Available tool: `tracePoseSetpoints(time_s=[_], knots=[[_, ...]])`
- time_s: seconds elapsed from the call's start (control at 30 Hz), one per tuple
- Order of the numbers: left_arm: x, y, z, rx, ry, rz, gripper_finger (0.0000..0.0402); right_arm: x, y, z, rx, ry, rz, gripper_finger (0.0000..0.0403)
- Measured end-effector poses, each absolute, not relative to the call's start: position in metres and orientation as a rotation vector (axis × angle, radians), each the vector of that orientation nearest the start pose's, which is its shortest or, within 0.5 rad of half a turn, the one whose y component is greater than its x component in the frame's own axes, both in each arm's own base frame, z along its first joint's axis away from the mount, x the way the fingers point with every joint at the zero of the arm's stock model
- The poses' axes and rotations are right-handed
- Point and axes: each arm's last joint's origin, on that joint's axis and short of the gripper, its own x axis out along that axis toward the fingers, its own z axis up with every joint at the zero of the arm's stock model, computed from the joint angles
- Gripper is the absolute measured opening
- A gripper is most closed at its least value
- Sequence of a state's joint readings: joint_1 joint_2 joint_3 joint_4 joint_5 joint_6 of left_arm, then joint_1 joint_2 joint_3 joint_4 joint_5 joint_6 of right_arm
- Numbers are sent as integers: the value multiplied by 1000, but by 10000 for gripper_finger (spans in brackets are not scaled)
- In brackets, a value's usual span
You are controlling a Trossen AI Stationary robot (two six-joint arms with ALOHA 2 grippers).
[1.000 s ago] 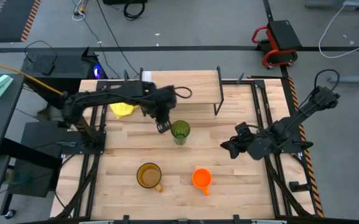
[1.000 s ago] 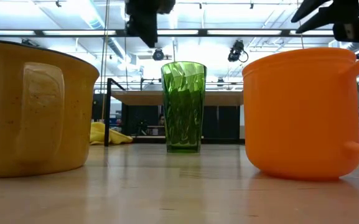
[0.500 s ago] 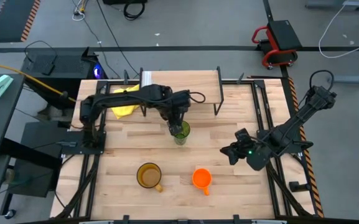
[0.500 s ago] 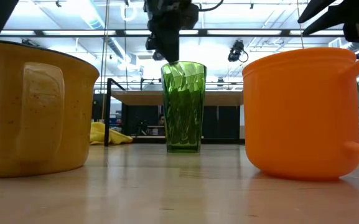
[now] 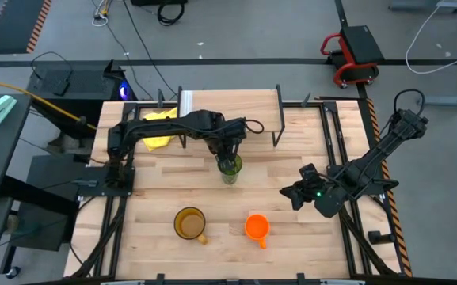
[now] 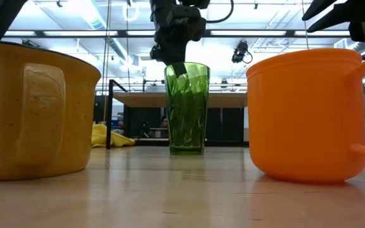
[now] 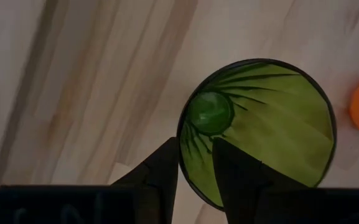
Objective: Stack small to large cups/mugs on shelf
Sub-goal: Put the green cup on the shelf
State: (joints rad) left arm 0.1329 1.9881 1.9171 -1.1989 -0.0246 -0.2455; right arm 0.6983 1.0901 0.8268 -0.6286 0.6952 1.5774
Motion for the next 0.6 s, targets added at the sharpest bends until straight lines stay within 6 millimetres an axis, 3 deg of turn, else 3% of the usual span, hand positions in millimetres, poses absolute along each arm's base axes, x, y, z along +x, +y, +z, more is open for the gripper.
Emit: tracePoseSetpoints(time_s=[0.6], knots=[[400, 52, 295, -292, 1261, 320, 107, 170, 119, 262, 934, 498, -493, 94]])
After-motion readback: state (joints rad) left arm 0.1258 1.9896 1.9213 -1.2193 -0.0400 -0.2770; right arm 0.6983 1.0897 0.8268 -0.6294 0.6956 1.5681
